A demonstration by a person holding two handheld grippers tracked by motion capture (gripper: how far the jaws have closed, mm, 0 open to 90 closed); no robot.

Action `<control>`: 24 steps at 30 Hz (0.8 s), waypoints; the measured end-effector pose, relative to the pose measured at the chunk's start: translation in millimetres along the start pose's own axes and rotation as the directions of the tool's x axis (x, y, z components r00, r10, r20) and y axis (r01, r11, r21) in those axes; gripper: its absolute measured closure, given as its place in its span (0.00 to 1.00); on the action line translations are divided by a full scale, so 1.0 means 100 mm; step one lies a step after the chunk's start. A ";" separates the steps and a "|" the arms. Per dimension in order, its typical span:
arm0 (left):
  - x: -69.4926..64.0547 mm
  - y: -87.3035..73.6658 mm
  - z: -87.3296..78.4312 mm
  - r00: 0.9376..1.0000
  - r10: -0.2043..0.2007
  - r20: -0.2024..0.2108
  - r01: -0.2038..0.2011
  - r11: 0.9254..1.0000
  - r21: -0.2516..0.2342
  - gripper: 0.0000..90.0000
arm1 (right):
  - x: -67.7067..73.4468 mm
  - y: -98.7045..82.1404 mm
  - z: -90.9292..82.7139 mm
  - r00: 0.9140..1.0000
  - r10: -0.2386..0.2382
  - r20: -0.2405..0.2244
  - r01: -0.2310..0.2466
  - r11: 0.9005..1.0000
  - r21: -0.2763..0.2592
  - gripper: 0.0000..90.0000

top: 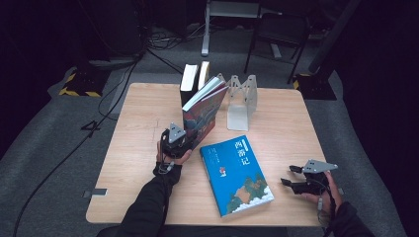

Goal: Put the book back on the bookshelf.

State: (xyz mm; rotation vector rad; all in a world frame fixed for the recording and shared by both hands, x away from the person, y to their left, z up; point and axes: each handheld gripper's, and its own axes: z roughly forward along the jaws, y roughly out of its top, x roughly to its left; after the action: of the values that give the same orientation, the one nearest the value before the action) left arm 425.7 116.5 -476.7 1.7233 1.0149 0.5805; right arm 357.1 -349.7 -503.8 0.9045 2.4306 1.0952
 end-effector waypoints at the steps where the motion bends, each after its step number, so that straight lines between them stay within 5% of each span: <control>1: -0.02 0.00 0.03 1.000 -0.004 -0.003 0.004 1.000 -0.007 0.81 | 0.00 0.00 0.00 1.000 -0.001 -0.001 0.001 1.000 -0.001 0.36; 13: -0.22 0.16 0.36 0.999 0.015 -0.051 -0.014 1.000 0.020 0.82 | 0.00 0.00 0.00 1.000 -0.001 -0.002 0.001 1.000 0.000 0.37; 24: -0.33 0.25 0.59 0.994 -0.019 -0.105 0.022 1.000 0.019 0.82 | 0.00 0.00 0.00 1.000 -0.004 -0.009 0.004 1.000 -0.003 0.38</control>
State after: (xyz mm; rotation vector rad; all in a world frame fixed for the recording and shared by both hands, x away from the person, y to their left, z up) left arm 462.3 54.8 -473.4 1.7130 1.1140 0.6547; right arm 356.8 -349.8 -503.9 0.8944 2.4366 1.1039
